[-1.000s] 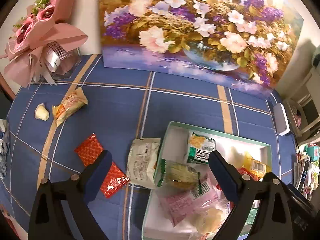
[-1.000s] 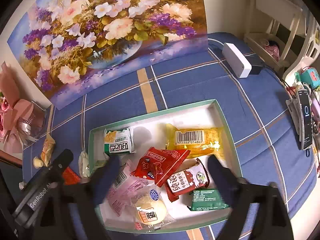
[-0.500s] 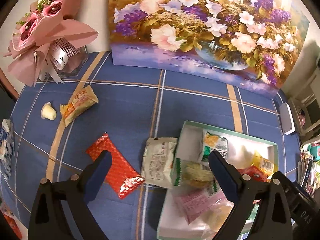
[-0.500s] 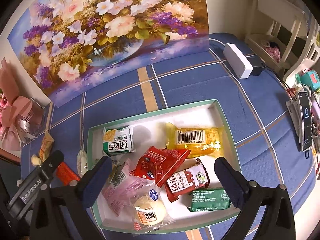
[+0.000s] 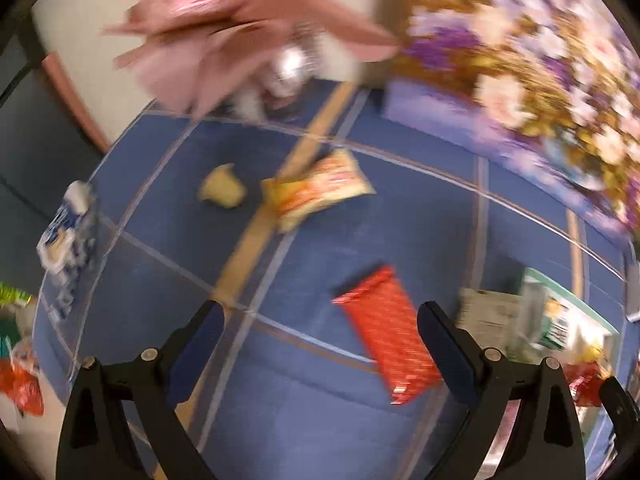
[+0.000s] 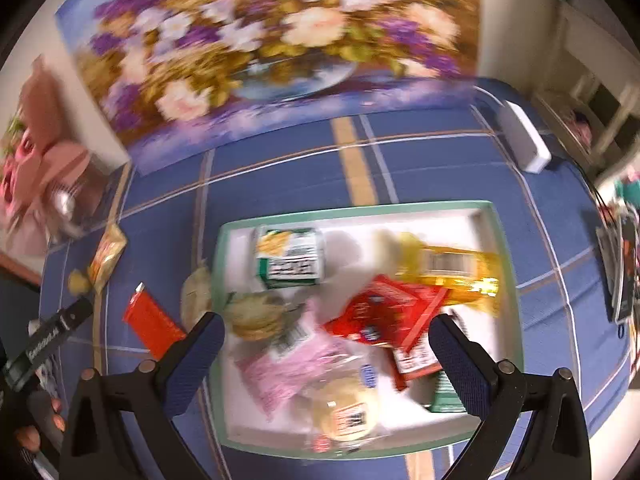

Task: Organize snacks
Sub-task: 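Move both tools back toward the remaining snacks beside the tray, then move left tool to the red patterned packet while right tool moves to white bag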

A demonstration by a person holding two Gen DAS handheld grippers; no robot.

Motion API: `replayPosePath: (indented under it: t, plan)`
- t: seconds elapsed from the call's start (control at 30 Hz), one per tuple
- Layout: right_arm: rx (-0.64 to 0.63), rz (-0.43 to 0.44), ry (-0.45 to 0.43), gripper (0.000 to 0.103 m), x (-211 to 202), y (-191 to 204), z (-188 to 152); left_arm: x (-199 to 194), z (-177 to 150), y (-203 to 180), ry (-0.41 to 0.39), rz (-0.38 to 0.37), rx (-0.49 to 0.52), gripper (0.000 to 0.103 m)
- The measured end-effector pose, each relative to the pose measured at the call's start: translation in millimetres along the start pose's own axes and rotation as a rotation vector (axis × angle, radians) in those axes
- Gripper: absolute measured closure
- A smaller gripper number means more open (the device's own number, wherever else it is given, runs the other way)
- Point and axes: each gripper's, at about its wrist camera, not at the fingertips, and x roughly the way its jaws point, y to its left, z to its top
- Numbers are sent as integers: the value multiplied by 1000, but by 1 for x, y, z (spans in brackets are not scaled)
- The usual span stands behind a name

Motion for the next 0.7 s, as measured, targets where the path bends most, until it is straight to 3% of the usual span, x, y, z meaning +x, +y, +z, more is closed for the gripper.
replayPosePath:
  t: [0.37, 0.7]
  plan:
    - [-169, 91, 11, 0, 13, 77, -28, 6, -2, 55, 12, 45, -102, 6]
    - [-174, 146, 23, 0, 29, 96, -31, 20, -3, 75, 46, 0, -151, 6]
